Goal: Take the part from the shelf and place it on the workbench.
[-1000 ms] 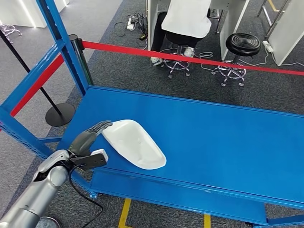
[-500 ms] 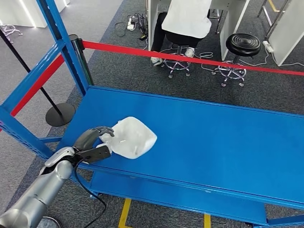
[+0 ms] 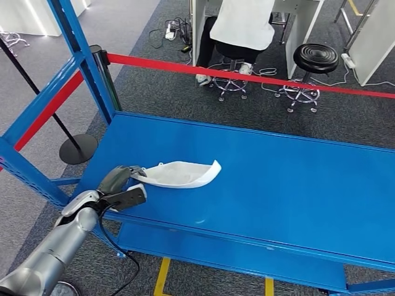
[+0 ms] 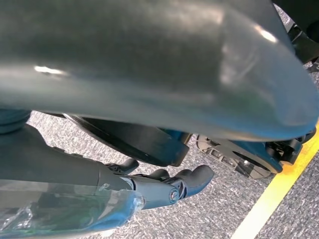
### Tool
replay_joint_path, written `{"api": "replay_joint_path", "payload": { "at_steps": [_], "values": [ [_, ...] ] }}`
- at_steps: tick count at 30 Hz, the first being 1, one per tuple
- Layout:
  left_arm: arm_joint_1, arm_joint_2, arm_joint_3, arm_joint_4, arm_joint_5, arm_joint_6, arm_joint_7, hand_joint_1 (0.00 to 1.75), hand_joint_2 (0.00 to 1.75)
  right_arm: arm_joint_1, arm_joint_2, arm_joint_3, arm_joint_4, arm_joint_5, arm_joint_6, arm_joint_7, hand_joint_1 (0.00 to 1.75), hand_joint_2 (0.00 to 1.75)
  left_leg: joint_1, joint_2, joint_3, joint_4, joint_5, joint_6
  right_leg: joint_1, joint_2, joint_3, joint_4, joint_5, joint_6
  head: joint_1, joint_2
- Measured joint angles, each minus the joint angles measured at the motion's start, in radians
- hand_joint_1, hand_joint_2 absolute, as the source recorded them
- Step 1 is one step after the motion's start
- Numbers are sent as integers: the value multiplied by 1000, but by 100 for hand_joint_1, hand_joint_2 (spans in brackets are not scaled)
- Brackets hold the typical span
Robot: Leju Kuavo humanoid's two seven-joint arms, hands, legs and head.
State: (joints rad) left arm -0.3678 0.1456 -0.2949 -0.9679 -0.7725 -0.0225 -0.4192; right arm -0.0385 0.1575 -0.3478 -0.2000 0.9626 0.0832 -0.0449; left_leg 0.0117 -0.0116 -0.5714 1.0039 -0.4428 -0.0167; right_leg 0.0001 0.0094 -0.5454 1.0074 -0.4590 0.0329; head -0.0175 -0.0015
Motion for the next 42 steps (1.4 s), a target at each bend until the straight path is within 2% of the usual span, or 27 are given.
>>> {"api": "replay_joint_path", "payload": {
  "at_steps": [10, 15, 20, 30, 35, 42],
  "values": [
    [15, -22, 1, -24, -24, 49, 23, 175, 175, 0, 1, -1, 0, 1, -5, 0, 0, 0, 0, 0, 1, 0, 1, -1, 0, 0, 1, 0, 0, 0, 0, 0],
    [74, -39, 1, -144, -13, 71, 55, 175, 175, 1, 2, -3, 0, 1, -10, 1, 0, 0, 0, 0, 1, 0, 1, -1, 0, 0, 1, 0, 0, 0, 0, 0],
    [150, -54, 4, -320, 48, 94, 64, 175, 175, 3, 2, -7, 0, 1, -15, 3, 0, 0, 0, 0, -1, 0, 0, -1, 0, 0, -1, 0, 0, 0, 0, 0],
    [258, -72, -19, -662, 87, 152, 27, 175, 175, 4, 2, -21, 0, 0, -18, -1, 0, 0, 0, 0, -2, 0, 0, 0, 0, 0, -2, 0, -1, 0, 0, 0],
    [280, -70, -54, -737, 50, 187, 24, 175, 175, 4, 2, -30, 0, 0, -20, -3, 0, 0, 0, 0, -2, 0, 0, 0, 0, 0, -2, 0, -1, 0, 0, 0],
    [309, -69, -86, -770, 42, 208, 24, 175, 175, 4, 2, -38, 0, -8, -28, -6, 0, 0, 0, 0, -2, -1, 0, 0, 0, 0, -2, 0, -1, 0, 0, 0]
  ]
}}
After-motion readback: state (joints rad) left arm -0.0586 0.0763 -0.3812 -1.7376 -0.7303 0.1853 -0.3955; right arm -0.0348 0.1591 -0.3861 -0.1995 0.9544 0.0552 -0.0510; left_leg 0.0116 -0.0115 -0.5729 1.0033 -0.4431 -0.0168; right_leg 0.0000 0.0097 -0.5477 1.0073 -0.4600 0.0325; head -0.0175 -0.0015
